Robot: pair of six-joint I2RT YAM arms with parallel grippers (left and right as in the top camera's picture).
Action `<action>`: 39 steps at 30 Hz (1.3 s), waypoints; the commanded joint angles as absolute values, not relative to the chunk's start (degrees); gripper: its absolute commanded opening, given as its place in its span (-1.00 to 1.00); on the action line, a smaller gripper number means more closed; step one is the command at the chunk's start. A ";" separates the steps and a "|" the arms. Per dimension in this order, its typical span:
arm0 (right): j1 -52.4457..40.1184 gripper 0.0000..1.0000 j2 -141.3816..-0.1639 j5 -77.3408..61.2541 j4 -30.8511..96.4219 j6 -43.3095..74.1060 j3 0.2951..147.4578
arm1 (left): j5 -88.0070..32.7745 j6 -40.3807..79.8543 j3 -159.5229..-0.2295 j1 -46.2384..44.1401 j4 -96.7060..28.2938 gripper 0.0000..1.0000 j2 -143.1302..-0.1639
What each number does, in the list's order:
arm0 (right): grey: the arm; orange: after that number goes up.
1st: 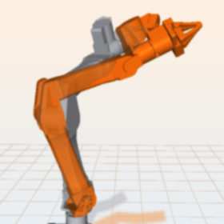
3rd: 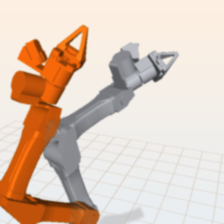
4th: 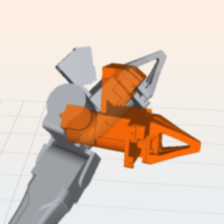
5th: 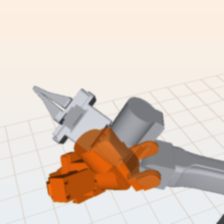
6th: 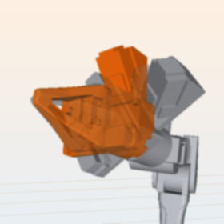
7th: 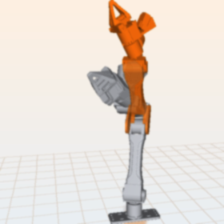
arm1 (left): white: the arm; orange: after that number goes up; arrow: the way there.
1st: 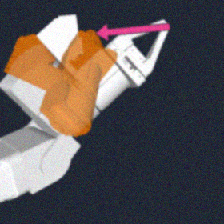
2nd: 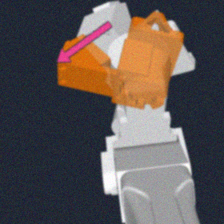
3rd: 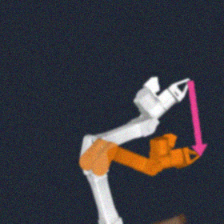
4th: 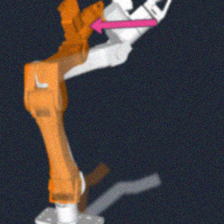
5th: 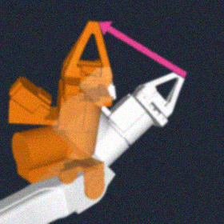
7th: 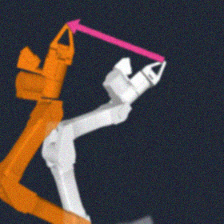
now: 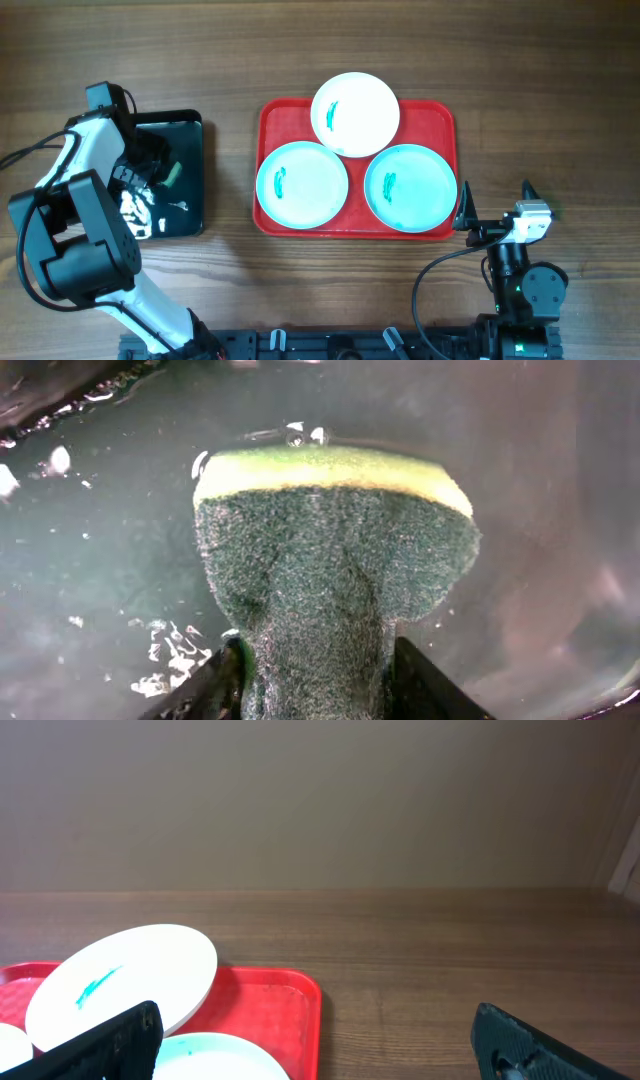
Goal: Clean dirty plates on tray and stack at the side
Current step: 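Rub the sponge in the black tray's water with the left gripper, then carry the sponge with the left gripper to the left blue plate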
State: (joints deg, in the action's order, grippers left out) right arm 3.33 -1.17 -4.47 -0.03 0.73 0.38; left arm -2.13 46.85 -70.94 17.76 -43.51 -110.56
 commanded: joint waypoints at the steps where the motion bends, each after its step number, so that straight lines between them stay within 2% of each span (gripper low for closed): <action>1: 3.62 0.99 -1.02 -4.38 -0.16 0.05 0.30 | -2.22 46.94 -70.28 17.76 -43.51 -0.88 -108.97; 7: 3.62 0.99 -1.02 -4.38 -0.16 0.03 0.30 | 0.08 46.72 -70.63 17.85 -43.51 -0.92 -108.16; 17: 3.62 0.99 -1.02 -4.38 -0.16 0.05 0.30 | -0.82 45.04 -70.72 16.62 -47.00 -0.92 -93.32; 26: 3.62 0.99 -1.02 -4.38 -0.16 0.03 0.30 | 2.11 44.99 -64.07 13.80 -41.30 -0.92 -99.57; 35: 3.62 1.00 -1.02 -4.38 -0.16 0.03 0.30 | 2.22 40.71 -69.10 14.66 -48.40 -0.92 -86.94; 39: 3.62 1.00 -1.02 -4.38 -0.16 0.03 0.30 | 2.66 40.71 -63.22 13.54 -43.57 -0.92 -90.30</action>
